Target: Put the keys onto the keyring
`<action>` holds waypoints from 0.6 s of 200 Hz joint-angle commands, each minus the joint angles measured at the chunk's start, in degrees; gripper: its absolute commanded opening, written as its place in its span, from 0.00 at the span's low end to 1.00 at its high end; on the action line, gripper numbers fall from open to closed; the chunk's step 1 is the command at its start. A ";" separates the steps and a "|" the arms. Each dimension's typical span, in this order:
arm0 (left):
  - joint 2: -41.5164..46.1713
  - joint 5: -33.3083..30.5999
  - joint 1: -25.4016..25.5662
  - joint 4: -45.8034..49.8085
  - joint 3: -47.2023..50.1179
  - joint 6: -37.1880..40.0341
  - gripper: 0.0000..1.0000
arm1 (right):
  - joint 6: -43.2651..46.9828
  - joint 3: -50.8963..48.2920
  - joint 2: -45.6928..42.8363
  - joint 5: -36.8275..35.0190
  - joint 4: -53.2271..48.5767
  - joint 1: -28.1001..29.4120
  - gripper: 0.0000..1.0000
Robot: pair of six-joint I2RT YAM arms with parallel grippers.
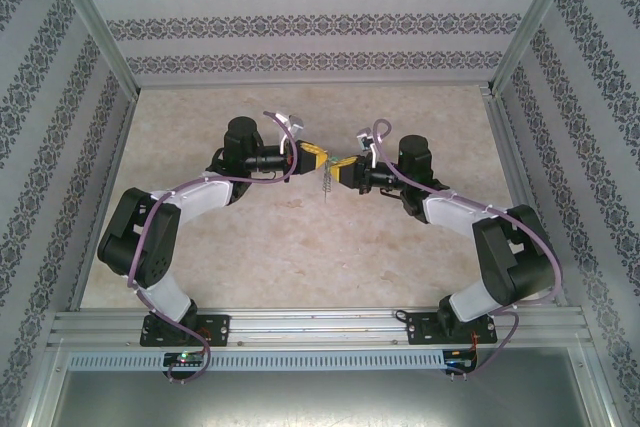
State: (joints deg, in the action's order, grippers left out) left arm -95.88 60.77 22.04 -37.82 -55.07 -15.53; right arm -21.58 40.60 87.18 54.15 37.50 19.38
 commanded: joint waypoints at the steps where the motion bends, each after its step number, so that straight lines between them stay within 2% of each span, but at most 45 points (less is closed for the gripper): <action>1: 1.31 1.74 0.28 -6.59 -0.19 -2.56 0.00 | 0.32 -0.31 -0.90 1.92 3.29 0.46 0.00; 61: 0.94 1.45 0.05 -12.12 0.32 -5.94 0.00 | 1.96 -2.02 -4.25 0.78 -1.08 0.09 0.00; 120: 0.58 1.54 0.15 -15.95 0.83 -8.47 0.00 | 1.39 0.97 -0.20 1.75 -1.37 2.11 0.00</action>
State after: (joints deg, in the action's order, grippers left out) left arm -95.90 61.43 22.06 -46.06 -54.52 -21.76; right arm -21.08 39.72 84.49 54.94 37.52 20.16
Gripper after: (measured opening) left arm 0.048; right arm 0.066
